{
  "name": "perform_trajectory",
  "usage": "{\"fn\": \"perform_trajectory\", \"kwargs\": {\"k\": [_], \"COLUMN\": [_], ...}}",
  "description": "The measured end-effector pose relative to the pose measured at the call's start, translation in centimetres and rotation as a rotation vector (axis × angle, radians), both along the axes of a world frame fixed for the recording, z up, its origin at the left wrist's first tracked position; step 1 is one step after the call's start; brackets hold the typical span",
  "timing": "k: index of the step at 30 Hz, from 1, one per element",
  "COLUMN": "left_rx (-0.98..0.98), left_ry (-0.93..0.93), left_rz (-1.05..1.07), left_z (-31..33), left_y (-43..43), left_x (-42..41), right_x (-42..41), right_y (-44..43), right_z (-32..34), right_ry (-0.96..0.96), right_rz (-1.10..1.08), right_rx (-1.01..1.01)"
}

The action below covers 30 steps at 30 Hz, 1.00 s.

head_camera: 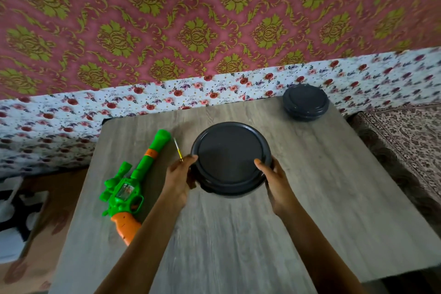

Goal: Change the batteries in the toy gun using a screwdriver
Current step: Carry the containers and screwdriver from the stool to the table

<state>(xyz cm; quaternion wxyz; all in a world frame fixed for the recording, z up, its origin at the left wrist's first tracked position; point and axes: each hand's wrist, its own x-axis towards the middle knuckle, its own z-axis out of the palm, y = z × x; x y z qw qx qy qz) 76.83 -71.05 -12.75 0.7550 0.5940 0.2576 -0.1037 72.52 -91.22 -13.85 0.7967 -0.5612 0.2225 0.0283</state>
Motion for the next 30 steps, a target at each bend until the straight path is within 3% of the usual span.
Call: {"fn": "perform_trajectory", "kwargs": {"k": [19,25,30], "left_rx": [0.130,0.097,0.111], "left_ry": [-0.073,-0.115,-0.105], "left_rz": [-0.090,-0.077,0.015], "left_z": [-8.5,-9.8,-10.4], "left_y": [-10.5,-10.8,-9.8], "left_x": [19.8,20.0,18.6], "right_x": [19.4,19.7,18.1], "right_y": [-9.5,-9.7,-9.3], "right_z": [-9.8,-10.9,-10.7], "right_ry": [-0.099,-0.033,0.003], "right_rz": [-0.088,-0.082,-0.172], "right_rx": [-0.151,-0.082,-0.202]}}
